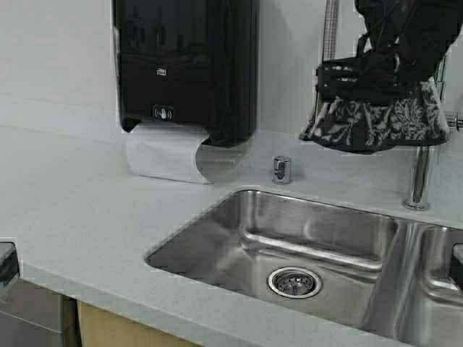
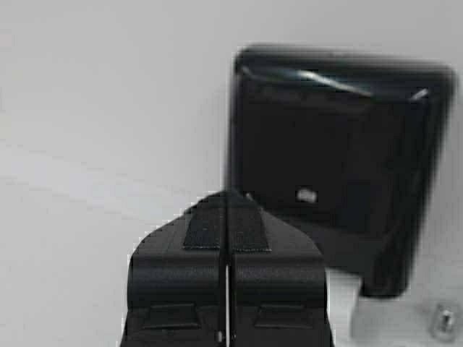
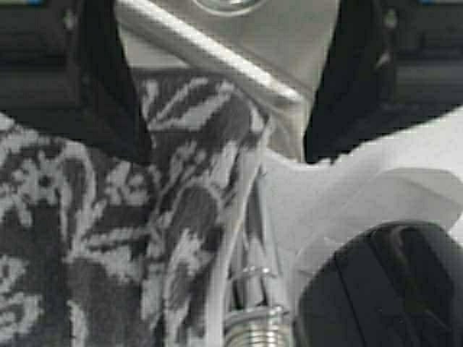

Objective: Get the cloth and wipe up the spill under the wine glass

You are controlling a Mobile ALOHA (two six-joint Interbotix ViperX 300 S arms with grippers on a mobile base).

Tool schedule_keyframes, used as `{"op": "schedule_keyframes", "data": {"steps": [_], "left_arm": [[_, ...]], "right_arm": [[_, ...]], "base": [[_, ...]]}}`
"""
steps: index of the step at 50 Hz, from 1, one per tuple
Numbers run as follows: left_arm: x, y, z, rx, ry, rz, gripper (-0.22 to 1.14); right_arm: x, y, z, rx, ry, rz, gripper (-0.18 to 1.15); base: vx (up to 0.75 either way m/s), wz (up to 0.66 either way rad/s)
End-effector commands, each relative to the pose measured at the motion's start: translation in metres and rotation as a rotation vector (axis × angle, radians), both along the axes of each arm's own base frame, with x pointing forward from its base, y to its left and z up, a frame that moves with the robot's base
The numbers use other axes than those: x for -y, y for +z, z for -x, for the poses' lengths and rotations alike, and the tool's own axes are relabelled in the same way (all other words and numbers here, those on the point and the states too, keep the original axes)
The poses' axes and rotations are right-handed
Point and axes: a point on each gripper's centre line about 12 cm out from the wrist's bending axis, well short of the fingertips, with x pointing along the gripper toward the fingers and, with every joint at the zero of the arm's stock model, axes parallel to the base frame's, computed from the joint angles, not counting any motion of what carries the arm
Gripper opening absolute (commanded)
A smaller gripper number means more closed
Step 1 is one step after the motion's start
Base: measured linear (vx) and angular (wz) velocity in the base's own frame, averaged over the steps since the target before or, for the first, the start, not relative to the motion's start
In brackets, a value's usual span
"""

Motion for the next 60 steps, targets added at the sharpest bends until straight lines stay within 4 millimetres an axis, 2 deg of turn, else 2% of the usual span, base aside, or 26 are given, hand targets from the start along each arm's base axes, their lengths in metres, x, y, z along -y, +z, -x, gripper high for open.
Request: {"op": "schedule_keyframes", "data": {"steps": [1, 12, 18, 22, 37, 40, 45, 52, 56, 60], "left_arm": [[0.000, 0.006, 0.001, 0.020, 0.002, 0.000, 0.02], [0.000, 0.006, 0.001, 0.023, 0.002, -0.001, 0.02], [0.000, 0.006, 0.001, 0.022, 0.002, -0.003, 0.02], [0.000, 0.006, 0.001, 0.022, 0.002, -0.003, 0.02], [0.000, 0.007, 0.003, 0.034, 0.002, -0.001, 0.02], [0.000, 0.006, 0.004, 0.035, 0.002, -0.001, 0.02], [0.000, 0.006, 0.004, 0.035, 0.002, -0.001, 0.02], [0.000, 0.005, 0.004, 0.034, 0.002, -0.001, 0.02], [0.000, 0.005, 0.004, 0.034, 0.002, 0.000, 0.02], [0.000, 0.004, 0.004, 0.032, 0.001, 0.002, 0.02]], "right_arm": [[-0.003, 0.008, -0.014, 0.043, -0.002, -0.011, 0.97], [-0.005, 0.000, -0.023, 0.037, -0.003, -0.012, 0.96], [-0.004, -0.003, -0.027, 0.034, -0.006, -0.012, 0.88], [-0.002, -0.007, -0.029, 0.028, -0.013, -0.010, 0.77], [0.002, -0.010, -0.028, 0.019, -0.019, -0.005, 0.05], [0.002, -0.010, -0.028, 0.019, -0.021, -0.006, 0.00], [0.003, -0.007, -0.024, 0.022, -0.021, -0.007, 0.05], [0.003, 0.016, -0.011, 0.057, -0.013, -0.011, 0.06], [0.002, 0.042, -0.002, 0.109, -0.002, -0.019, 0.05], [0.000, 0.078, 0.007, 0.178, 0.012, -0.031, 0.06]], "base": [[0.04, 0.00], [0.03, 0.00], [0.03, 0.01], [0.03, 0.01], [0.02, 0.01], [0.01, 0.00], [0.00, 0.00], [0.00, 0.00], [0.00, 0.00], [0.00, 0.00]]}}
